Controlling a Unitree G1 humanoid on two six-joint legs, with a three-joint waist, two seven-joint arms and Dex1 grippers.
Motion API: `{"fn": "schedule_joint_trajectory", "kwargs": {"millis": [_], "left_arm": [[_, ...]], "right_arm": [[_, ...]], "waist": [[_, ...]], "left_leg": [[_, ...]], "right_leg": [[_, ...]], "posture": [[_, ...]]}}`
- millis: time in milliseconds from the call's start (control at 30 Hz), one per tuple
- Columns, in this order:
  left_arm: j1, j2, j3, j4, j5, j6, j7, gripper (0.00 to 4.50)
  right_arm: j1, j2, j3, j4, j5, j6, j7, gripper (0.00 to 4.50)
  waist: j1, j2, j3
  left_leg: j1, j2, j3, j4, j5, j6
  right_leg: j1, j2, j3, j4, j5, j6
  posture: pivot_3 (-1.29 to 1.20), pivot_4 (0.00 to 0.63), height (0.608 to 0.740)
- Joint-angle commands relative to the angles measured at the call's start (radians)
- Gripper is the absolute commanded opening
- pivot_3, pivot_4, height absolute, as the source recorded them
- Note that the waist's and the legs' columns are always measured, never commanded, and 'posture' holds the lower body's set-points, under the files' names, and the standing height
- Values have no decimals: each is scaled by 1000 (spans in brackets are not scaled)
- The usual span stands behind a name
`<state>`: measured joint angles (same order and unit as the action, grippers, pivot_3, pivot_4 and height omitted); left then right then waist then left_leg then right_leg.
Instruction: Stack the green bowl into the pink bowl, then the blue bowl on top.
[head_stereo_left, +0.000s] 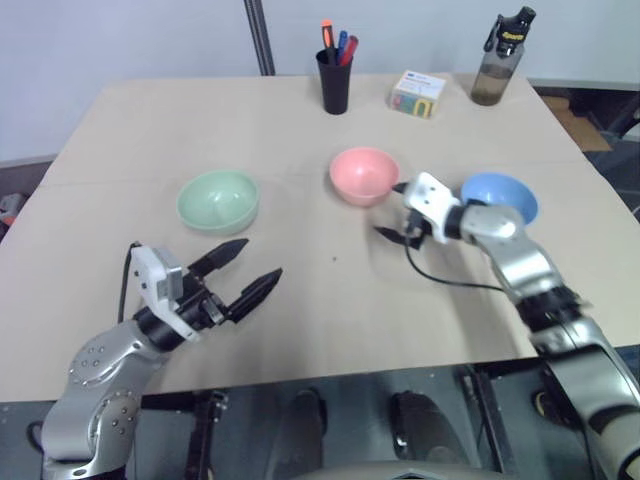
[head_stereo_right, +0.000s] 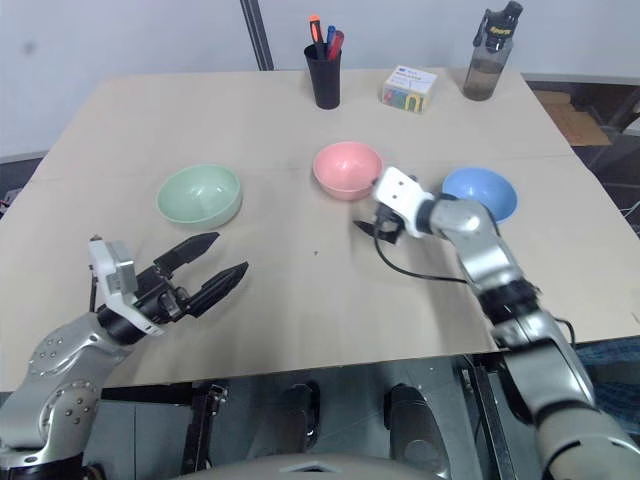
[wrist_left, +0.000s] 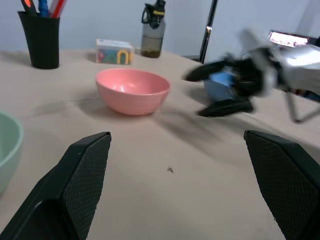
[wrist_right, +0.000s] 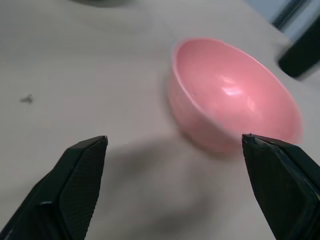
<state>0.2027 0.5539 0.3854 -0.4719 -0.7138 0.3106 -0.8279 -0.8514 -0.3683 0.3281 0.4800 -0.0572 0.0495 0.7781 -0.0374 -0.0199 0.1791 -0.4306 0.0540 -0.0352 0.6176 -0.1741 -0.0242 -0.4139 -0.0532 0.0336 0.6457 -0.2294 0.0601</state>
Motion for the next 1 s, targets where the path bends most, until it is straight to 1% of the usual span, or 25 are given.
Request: {"fn": "schedule_joint_trajectory", "kwargs": {"millis": [33, 133, 167, 200, 333, 433, 500, 567, 633, 667, 733, 767, 833, 933, 1000], "left_arm": [[45, 6, 49, -73, -24, -30, -7, 4500], [79, 1, 59, -97, -32, -38, -1, 4500], [94, -3, 63, -108, -31, -42, 4, 4500], [106, -8, 67, -118, -31, -46, 10, 4500], [144, -19, 85, -146, -34, -56, 30, 4500], [162, -24, 84, -154, -20, -65, 40, 4500], [168, -27, 80, -160, -19, -69, 47, 4500], [168, -31, 76, -163, -18, -69, 60, 4500], [164, -33, 76, -159, -18, -67, 73, 4500], [161, -33, 75, -156, -13, -66, 82, 4500], [155, -33, 72, -146, 7, -62, 109, 4500], [148, -32, 70, -139, 16, -57, 126, 4500], [132, -28, 66, -126, 31, -50, 152, 4500], [112, -17, 59, -120, 41, -29, 180, 4500], [104, -10, 52, -129, 53, -7, 206, 4500]], "right_arm": [[-116, 37, 13, 222, -55, -132, -10, 4491], [-200, 81, 18, 393, -93, -212, -29, 4491], [-224, 95, 17, 440, -101, -232, -33, 3989], [-244, 106, 19, 477, -111, -252, -35, 3747], [-300, 138, 28, 570, -152, -328, -29, 1923], [-324, 149, 30, 607, -179, -368, -33, 852], [-333, 153, 25, 614, -186, -386, -24, 52], [-330, 150, 17, 587, -174, -409, 27, 10], [-292, 138, 7, 493, -122, -425, 150, 10], [-245, 126, 2, 400, -79, -401, 226, 10], [-146, 94, 9, 193, 5, -281, 374, 10], [-90, 73, 22, 79, 30, -222, 417, 10], [9, 33, 49, -128, 47, -100, 460, 10], [92, 12, 73, -287, 42, 15, 460, 10], [113, 11, 79, -320, 31, 56, 442, 714]], "waist": [[-1, 0, 0], [2, 0, 0], [0, 0, 0], [-2, 0, 0], [-6, 1, 1], [-6, 1, 1], [-4, 1, 1], [-4, 1, 1], [-4, 2, 1], [-4, 2, 1], [-2, 2, 1], [2, 2, 1], [8, 2, 1], [3, 2, 1], [-2, 2, 1]], "left_leg": [[0, 0, 0, -1, 0, 0], [0, 0, 0, -1, 0, 0], [0, 0, 1, -1, 0, 0], [0, 0, 1, -2, 0, 0], [1, 1, 1, -2, 0, 0], [1, 1, 1, -2, 0, 0], [1, 1, 1, -2, 0, 0], [1, 1, 1, -2, 0, 0], [1, 1, 1, -2, 0, 0], [1, 1, 1, -2, 0, 0], [1, 2, 1, -2, 0, 0], [1, 2, 1, -2, 0, 0], [0, 1, 0, -2, 0, 0], [1, 1, 1, -2, 0, 0], [3, 2, 2, -2, 0, 0]], "right_leg": [[0, 0, 0, -1, 0, 0], [0, 0, 0, -2, 0, 0], [0, 0, 0, -2, 0, 0], [0, 0, 0, -2, 0, 0], [-1, 1, 1, 0, 0, 0], [-1, 1, 1, 1, 0, -1], [-1, 1, 1, 1, 0, -1], [-1, 1, 1, 1, 0, -1], [-1, 1, 1, 1, 0, -1], [-1, 1, 1, 1, 0, -1], [-1, 1, 1, 1, 0, 0], [-1, 1, 1, 1, 0, 0], [-1, 1, 1, 0, 1, 1], [-1, 1, 1, 1, 0, 0], [-1, 2, 2, 2, 0, 0]], "posture": [[0, 150, 740], [0, 150, 740], [0, 150, 740], [0, 150, 740], [0, 150, 740], [0, 150, 740], [0, 150, 740], [0, 150, 740], [0, 150, 740], [0, 150, 740], [0, 150, 740], [0, 150, 740], [0, 150, 740], [0, 150, 740], [0, 150, 740]]}}
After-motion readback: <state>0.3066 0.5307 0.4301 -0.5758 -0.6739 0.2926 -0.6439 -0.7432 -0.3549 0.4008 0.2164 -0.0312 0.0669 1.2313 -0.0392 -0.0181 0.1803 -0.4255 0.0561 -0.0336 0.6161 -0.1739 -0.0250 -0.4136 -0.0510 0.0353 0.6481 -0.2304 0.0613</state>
